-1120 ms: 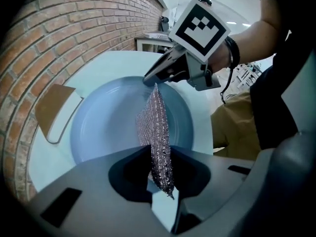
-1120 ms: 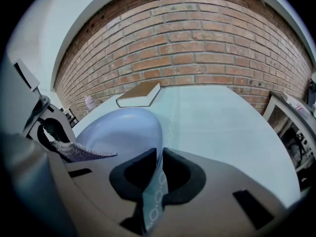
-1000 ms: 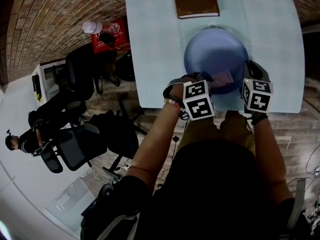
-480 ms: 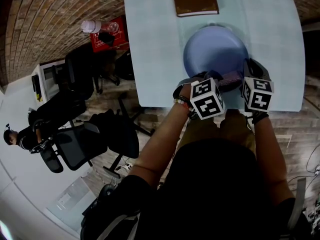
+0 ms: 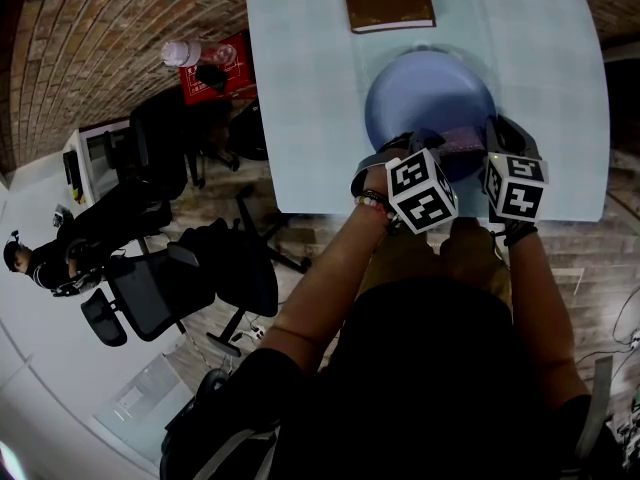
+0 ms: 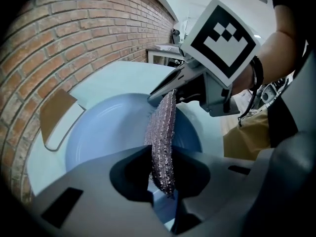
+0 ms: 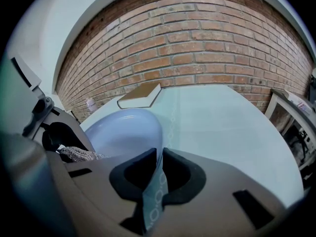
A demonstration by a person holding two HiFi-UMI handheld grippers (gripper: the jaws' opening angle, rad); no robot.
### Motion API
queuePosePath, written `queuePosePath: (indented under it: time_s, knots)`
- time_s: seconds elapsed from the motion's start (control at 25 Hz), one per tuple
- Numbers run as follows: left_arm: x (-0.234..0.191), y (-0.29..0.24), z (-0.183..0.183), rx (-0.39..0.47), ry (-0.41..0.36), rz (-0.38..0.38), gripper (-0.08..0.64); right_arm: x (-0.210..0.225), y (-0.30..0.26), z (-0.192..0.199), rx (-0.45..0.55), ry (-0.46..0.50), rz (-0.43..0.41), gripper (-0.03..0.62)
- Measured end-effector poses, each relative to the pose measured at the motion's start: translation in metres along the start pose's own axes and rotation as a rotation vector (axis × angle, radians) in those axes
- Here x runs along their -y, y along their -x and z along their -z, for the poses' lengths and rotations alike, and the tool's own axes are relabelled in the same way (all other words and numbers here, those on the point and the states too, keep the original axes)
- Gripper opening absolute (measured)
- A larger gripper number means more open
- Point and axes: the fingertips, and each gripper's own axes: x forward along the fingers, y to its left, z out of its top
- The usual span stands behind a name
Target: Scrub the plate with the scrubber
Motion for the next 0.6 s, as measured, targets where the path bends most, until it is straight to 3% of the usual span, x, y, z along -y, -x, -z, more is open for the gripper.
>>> queuePosePath:
  time_s: [0.24, 0.6]
  knots:
    - [-0.020, -0.010, -0.003, -0.029, 0.002, -0.076, 0.078, 0.000, -0.002, 0.000, 0.002, 0.014, 0.004, 0.064]
    - [-0.050, -0.018, -0.015, -0.044, 0.002, -0.119, 0.078, 0.000, -0.001, -0.001, 0.003, 0.015, 0.003, 0.064]
